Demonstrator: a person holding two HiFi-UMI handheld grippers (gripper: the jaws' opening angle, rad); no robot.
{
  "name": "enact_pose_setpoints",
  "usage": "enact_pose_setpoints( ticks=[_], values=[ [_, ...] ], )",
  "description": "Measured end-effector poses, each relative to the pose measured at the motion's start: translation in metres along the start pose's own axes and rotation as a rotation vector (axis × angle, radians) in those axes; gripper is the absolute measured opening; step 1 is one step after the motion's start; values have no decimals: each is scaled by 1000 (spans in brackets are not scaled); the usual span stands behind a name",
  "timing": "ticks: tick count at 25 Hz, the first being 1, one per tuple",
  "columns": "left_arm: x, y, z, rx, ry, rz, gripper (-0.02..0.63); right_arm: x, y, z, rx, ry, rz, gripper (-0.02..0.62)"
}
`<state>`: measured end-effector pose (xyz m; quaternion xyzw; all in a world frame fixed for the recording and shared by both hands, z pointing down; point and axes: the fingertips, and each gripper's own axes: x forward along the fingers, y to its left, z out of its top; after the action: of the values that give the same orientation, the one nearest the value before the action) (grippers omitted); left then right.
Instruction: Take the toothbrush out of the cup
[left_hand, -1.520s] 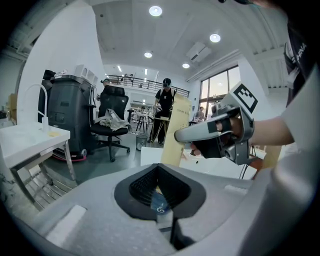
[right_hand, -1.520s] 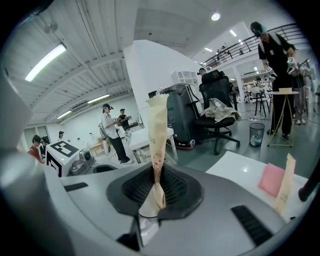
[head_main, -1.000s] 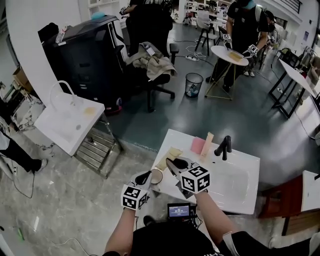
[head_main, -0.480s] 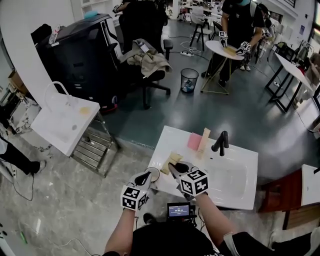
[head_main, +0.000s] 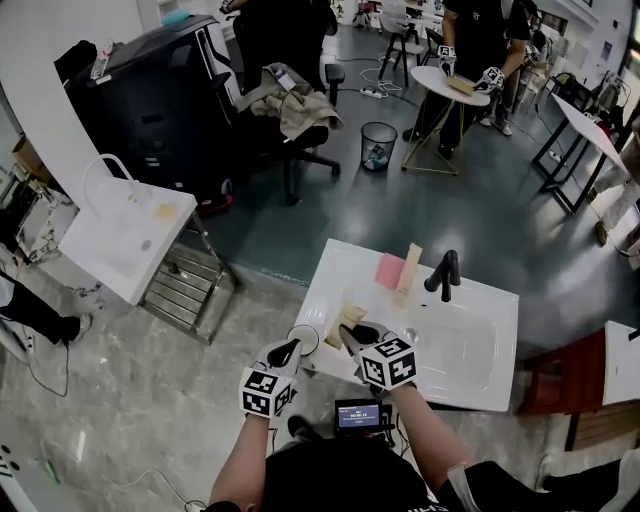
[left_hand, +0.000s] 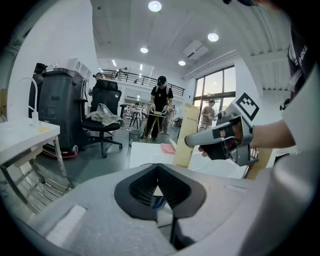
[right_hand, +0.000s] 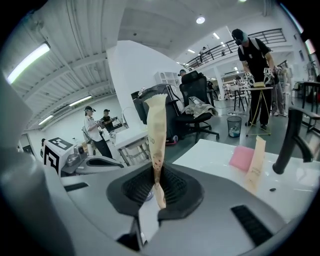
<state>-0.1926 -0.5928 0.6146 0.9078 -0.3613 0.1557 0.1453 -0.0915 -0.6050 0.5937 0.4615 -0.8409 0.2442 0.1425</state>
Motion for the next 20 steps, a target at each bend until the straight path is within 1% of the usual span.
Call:
enact_pose_setpoints(
  ticks=[4,13,16,20],
  values=[
    [-1,2,1,-33,-12,-10,11,2,0,-6,19,15,3,41],
    [1,7,4,-18,-13,-6,11,8,-4,-2,13,7,-7,40],
    [1,6,9,-13,-25,-7,11,8,-4,-3,8,12,-13,38],
    [2,3,12,-8,-33,-20,11,7,-5,-4,5,15,-18,38]
  ],
)
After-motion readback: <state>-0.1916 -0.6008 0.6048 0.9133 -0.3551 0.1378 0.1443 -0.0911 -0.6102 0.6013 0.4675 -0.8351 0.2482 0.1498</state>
